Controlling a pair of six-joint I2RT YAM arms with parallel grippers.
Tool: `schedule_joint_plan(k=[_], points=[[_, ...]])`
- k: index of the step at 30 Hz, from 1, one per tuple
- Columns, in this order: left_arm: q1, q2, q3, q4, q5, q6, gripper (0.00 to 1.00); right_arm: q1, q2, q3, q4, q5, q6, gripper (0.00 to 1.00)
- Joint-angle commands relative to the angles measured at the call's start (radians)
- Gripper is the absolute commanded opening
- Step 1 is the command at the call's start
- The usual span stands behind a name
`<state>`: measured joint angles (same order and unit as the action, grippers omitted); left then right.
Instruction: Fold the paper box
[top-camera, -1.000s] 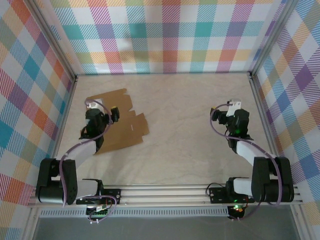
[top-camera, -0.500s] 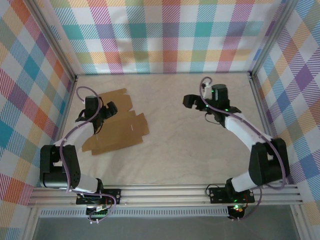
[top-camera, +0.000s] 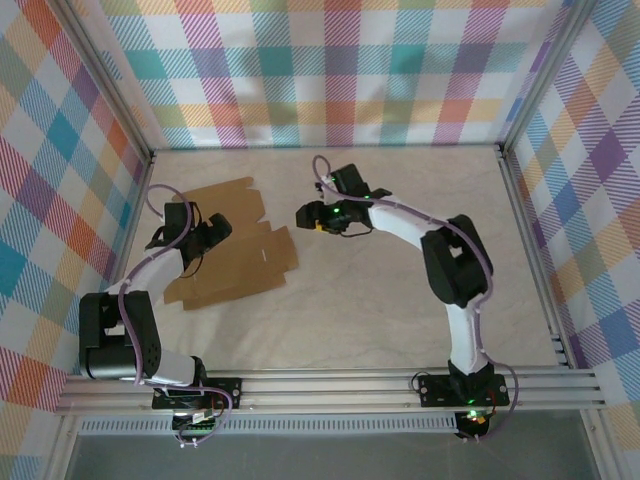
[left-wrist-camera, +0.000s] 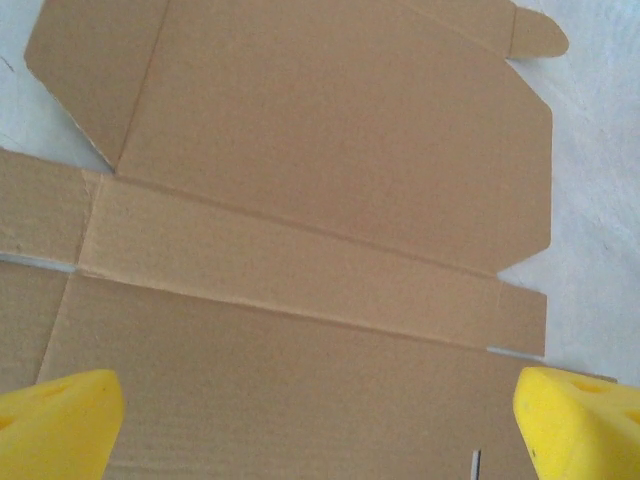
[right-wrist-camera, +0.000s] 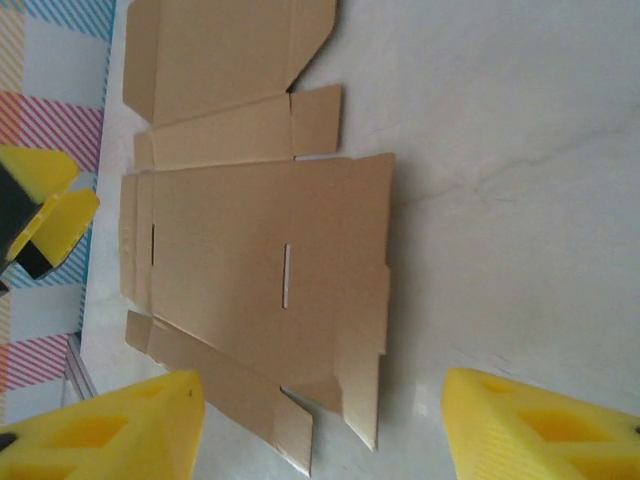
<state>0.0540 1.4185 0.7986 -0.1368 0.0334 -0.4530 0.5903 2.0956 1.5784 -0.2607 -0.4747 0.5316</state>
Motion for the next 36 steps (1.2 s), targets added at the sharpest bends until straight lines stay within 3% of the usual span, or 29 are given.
schedule_joint_plan(k=[1, 8, 17, 20, 27, 30, 36], points=[[0.01, -0.036, -0.021, -0.013, 0.035, -0.004, 1.0, 0.022, 0.083, 0.096, -0.074, -0.044, 0.001, 0.57], [0.01, -0.054, -0.033, -0.032, 0.035, 0.013, 1.0, 0.049, 0.238, 0.246, -0.126, -0.062, -0.003, 0.49], [0.01, -0.065, -0.035, -0.026, 0.058, 0.018, 1.0, 0.058, 0.334, 0.332, -0.142, -0.093, 0.008, 0.49], [0.01, -0.069, -0.037, -0.023, 0.066, 0.015, 1.0, 0.059, 0.337, 0.334, -0.13, -0.102, 0.016, 0.41], [0.009, -0.091, -0.038, -0.025, 0.079, 0.013, 1.0, 0.057, 0.273, 0.302, -0.144, -0.051, -0.012, 0.09], [0.001, -0.107, -0.036, -0.033, 0.077, 0.016, 1.0, 0.05, 0.217, 0.253, -0.145, -0.024, -0.029, 0.04], [-0.049, -0.128, -0.016, -0.061, 0.06, 0.024, 1.0, -0.007, 0.054, 0.021, -0.112, 0.006, -0.084, 0.04]])
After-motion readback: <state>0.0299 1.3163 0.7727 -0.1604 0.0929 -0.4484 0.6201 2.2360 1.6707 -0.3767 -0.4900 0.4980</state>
